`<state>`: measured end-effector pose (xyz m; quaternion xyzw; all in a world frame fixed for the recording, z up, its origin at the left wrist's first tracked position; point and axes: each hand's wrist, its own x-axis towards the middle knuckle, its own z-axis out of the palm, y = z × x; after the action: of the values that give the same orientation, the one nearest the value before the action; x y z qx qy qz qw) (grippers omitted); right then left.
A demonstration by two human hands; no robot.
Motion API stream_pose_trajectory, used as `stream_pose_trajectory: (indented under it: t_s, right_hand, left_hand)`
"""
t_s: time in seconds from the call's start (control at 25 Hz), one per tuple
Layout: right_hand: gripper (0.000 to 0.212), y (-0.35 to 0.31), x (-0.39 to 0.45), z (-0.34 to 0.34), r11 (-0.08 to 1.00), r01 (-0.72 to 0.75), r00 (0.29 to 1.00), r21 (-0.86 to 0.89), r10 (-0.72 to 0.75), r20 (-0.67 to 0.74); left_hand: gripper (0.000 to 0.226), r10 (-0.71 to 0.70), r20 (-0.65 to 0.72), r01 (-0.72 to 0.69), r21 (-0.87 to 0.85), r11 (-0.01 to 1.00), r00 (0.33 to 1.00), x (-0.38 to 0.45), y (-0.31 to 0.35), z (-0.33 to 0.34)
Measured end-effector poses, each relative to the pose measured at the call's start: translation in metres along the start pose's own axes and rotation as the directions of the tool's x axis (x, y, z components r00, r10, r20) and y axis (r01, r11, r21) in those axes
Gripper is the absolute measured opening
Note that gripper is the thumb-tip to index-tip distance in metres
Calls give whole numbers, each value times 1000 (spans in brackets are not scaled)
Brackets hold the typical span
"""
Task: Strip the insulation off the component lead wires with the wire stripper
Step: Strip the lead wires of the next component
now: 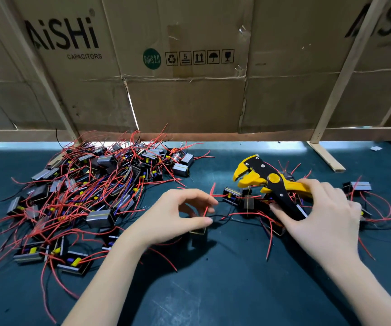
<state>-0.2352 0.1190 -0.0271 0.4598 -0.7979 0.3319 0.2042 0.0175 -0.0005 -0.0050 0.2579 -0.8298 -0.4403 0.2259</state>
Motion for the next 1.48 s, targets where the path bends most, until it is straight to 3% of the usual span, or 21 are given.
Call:
stream_pose_trajectory:
  t_s: [0.08,0.2,0.32,0.56,0.96,1.48]
  right_hand:
    - [56,0,-1,1,1000,7,1000,5,-7,-3]
    - [56,1,-1,1,1000,12,1000,10,-12,2]
    - [55,1,0,1,1000,24,1000,13,-24,-1]
    - [57,1,-2,2,985,164,986,-55,-166,-33]
    - [57,-6,-8,6,970,238,970,-49,-240,-44]
    - [37,-8,-8,3,963,263,958,-56,-268,-102]
  left_hand:
    - [21,30,-12,-29,66,997,999,1,-1,6]
    - [9,7,-65,-6,11,1000,998,4,0,15]
    - [15,-62,-106,55,-74,996,992,6,-1,18]
    - [29,-73,-205,81,31,996,976,7,-4,21]
    - [38,-108,-154,110,5,994,982,8,-1,24]
    - [37,-66,-153,72,35,997,986,9,-1,21]
